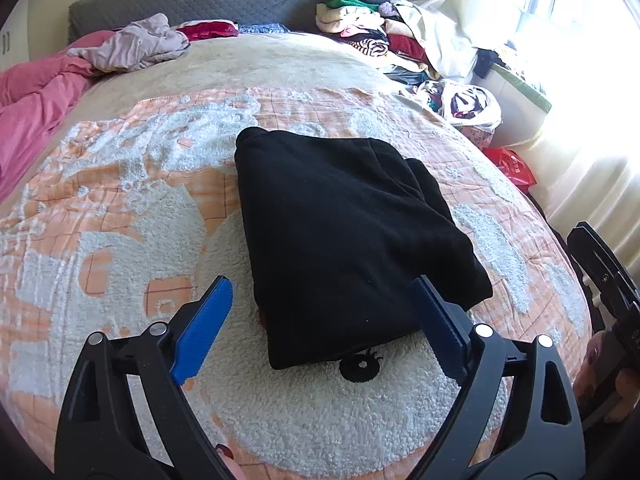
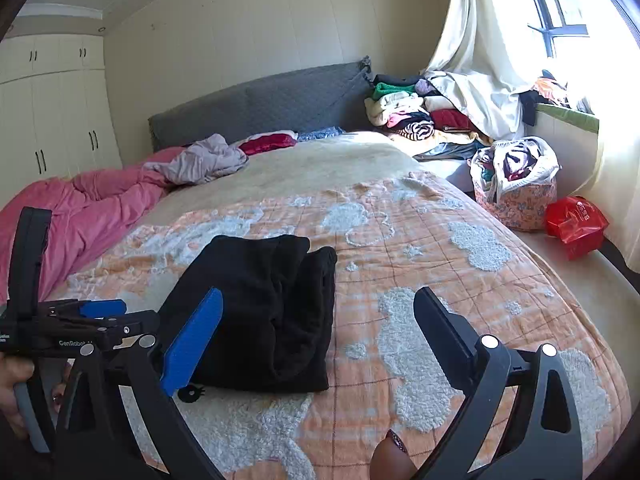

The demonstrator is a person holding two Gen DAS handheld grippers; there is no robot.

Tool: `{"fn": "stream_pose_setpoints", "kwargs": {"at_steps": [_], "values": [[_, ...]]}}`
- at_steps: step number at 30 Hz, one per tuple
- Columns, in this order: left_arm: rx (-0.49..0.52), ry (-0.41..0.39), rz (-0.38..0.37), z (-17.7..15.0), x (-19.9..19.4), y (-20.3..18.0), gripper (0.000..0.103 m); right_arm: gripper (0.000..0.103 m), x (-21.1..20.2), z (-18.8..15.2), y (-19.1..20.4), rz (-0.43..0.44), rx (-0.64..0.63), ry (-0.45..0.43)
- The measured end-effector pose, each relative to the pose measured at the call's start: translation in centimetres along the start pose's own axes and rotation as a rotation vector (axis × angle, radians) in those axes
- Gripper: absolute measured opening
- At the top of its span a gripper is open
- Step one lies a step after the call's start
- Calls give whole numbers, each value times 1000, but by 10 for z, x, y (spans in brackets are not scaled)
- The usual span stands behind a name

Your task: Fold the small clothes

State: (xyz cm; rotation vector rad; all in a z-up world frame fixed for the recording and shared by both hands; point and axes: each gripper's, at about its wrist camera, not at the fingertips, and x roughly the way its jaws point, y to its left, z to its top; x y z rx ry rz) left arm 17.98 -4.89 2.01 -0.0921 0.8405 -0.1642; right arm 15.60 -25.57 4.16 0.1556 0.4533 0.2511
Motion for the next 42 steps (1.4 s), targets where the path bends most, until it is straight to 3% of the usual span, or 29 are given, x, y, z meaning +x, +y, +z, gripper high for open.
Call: {"fn": "stream_pose_setpoints", "kwargs": {"at_steps": [2,3,16,30,42], "values": [[1,-13,0,-2,-7,1,85,98,-7,-2,0,0,10,-22],[3,-22,-2,-4,-11,1,93,98,-11,-4,0,0,14,-29],[37,-108,11,-44,-57,4,94,98,-57,-42,20,-44,24,-79],[-8,-90,51,-93,-69,35,94,99,-68,-88,57,-56,-42,15],[-33,-71,65,-108,-65,44,94,99,-51,-101,61,-81,-60,90]]}}
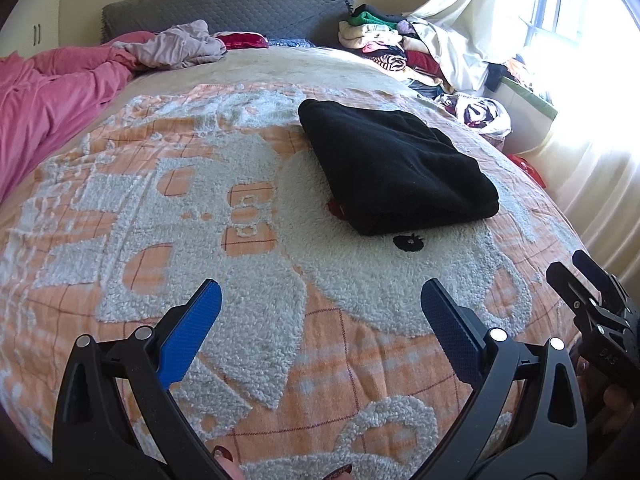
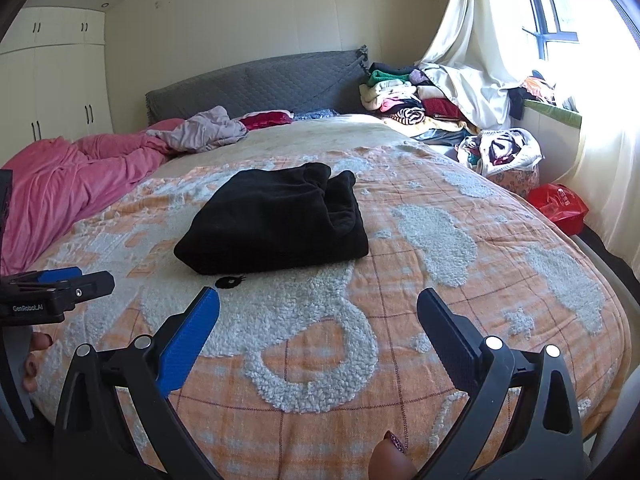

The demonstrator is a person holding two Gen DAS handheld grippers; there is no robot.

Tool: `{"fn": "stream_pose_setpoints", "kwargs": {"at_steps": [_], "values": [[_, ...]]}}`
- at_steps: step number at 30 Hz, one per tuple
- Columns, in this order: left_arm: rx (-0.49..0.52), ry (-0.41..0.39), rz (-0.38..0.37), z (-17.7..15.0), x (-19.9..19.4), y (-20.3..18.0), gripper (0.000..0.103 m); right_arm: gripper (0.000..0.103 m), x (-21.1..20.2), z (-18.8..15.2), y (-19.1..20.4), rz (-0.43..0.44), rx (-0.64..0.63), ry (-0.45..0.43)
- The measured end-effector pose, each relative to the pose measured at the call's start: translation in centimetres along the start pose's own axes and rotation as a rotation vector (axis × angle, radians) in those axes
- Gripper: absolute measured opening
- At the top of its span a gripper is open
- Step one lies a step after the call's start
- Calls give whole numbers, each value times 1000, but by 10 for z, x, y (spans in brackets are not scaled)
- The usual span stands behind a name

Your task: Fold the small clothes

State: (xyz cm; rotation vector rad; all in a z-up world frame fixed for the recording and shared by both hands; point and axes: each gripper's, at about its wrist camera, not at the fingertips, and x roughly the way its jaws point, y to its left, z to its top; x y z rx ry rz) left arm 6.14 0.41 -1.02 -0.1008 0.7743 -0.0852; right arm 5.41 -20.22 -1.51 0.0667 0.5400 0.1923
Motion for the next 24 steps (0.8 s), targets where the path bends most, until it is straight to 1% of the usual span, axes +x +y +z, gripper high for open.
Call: {"fn": "stream_pose_setpoints", "kwargs": {"at_steps": [3,5,12,18,24], "values": [[0,10,3,-2,3,0,94,99,8,-3,1,11,-4,38],[-4,15,-3,-3,4,1,94,99,11,-4,2,15,-10,47],[-8,19,-6,-4,5,1,94,99,10,-5,4,11,-5,48],[-12,12,7,-4,4,2,94,99,10,-4,-2,8,19,49],[-11,11,17,-4,3,2,94,99,11,-5,-1,3,14,50]]}}
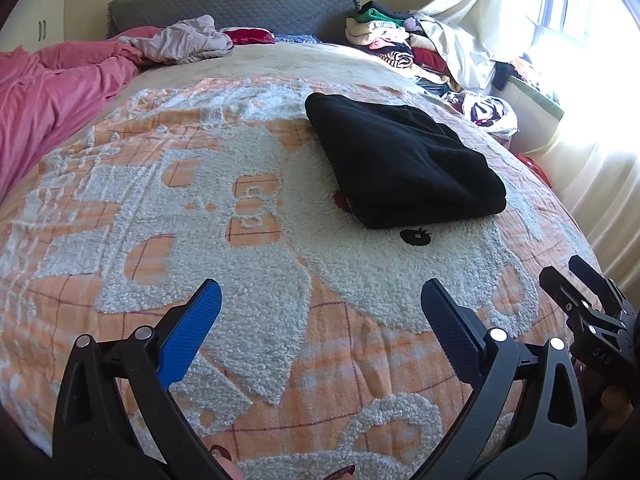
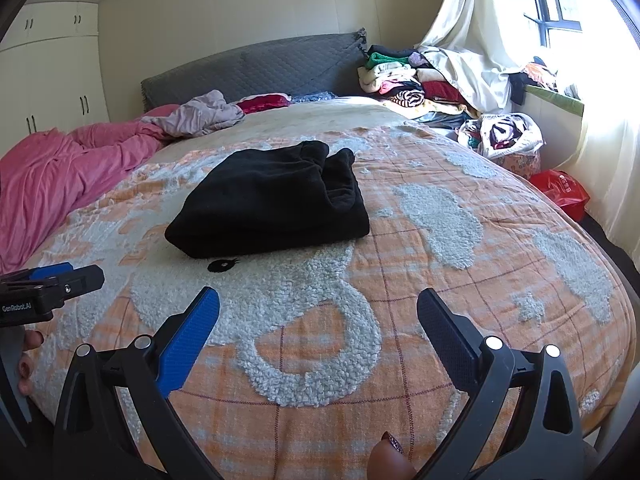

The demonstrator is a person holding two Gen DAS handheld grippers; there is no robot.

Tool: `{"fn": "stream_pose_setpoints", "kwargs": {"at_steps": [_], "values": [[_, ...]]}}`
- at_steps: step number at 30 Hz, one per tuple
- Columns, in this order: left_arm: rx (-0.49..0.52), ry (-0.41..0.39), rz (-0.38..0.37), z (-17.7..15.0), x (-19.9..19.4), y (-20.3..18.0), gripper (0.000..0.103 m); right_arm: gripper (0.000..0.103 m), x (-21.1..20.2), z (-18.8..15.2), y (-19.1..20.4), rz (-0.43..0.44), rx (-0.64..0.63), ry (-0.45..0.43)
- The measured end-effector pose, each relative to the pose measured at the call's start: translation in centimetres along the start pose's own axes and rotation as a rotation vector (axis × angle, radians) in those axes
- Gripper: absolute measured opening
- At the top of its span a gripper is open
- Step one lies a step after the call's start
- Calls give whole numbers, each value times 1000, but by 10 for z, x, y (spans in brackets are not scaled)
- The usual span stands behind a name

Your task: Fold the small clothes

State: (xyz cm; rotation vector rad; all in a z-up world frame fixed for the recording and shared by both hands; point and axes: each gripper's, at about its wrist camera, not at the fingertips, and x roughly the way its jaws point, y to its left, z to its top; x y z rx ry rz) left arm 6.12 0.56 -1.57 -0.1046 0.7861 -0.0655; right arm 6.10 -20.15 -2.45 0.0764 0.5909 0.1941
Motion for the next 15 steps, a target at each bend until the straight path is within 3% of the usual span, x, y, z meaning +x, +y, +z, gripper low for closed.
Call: {"fn": "stream_pose_setpoints", "kwargs": {"at_steps": [15], "values": [[0,3,21,2,-2,2,94,99,0,0,-1,-2,0,1]]}}
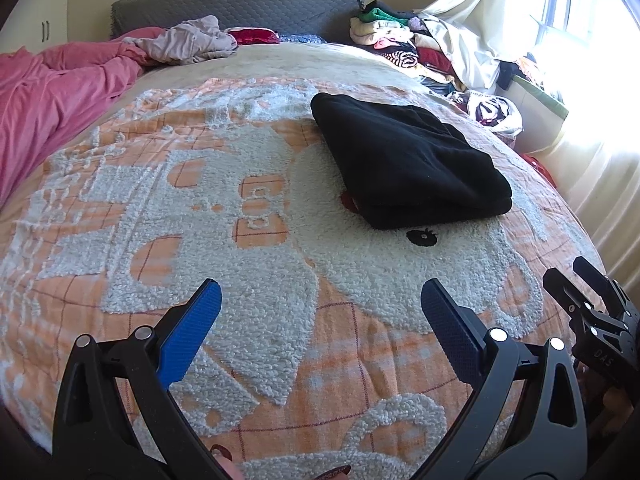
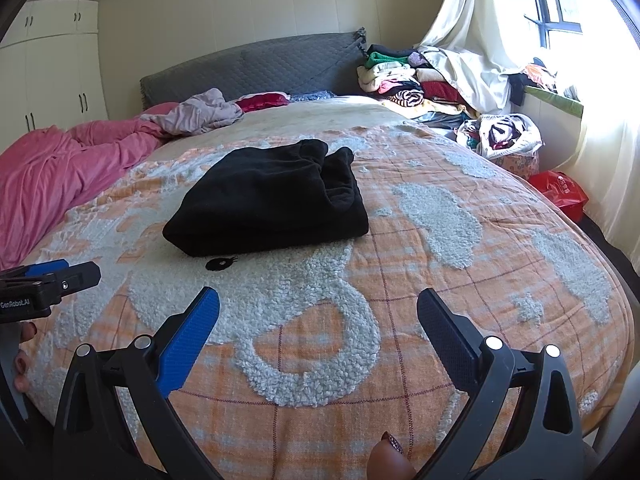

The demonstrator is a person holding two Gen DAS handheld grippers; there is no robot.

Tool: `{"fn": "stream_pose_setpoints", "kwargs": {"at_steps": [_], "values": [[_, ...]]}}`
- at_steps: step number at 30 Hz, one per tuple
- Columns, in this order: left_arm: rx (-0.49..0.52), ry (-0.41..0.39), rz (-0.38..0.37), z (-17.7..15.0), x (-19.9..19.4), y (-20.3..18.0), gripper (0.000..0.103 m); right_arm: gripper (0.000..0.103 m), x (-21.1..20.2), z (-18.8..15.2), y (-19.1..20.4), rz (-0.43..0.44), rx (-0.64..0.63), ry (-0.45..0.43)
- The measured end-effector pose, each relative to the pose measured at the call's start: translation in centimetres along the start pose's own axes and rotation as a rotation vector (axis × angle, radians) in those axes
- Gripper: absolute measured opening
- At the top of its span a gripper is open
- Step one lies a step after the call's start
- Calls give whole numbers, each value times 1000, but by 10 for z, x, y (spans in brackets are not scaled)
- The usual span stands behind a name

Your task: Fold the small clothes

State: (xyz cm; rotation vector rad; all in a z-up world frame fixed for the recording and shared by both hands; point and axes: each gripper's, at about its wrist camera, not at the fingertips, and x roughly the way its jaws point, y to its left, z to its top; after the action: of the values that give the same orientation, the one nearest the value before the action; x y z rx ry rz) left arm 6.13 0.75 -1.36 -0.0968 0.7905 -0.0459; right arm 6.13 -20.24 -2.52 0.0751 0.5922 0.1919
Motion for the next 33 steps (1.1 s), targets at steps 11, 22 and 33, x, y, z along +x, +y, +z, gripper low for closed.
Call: {"fn": "stream_pose_setpoints", "kwargs": {"at_steps": [11,22,33], "values": [[-1,4,12,0,1,0,94,99,0,-1,-1,-2,-2,0],[1,4,16,0,1,1,94,99,0,-2,-2,-4,-3,0],[-4,14,27,-1,2,2,94,99,0,-2,-4,-11,-6,-1]]}}
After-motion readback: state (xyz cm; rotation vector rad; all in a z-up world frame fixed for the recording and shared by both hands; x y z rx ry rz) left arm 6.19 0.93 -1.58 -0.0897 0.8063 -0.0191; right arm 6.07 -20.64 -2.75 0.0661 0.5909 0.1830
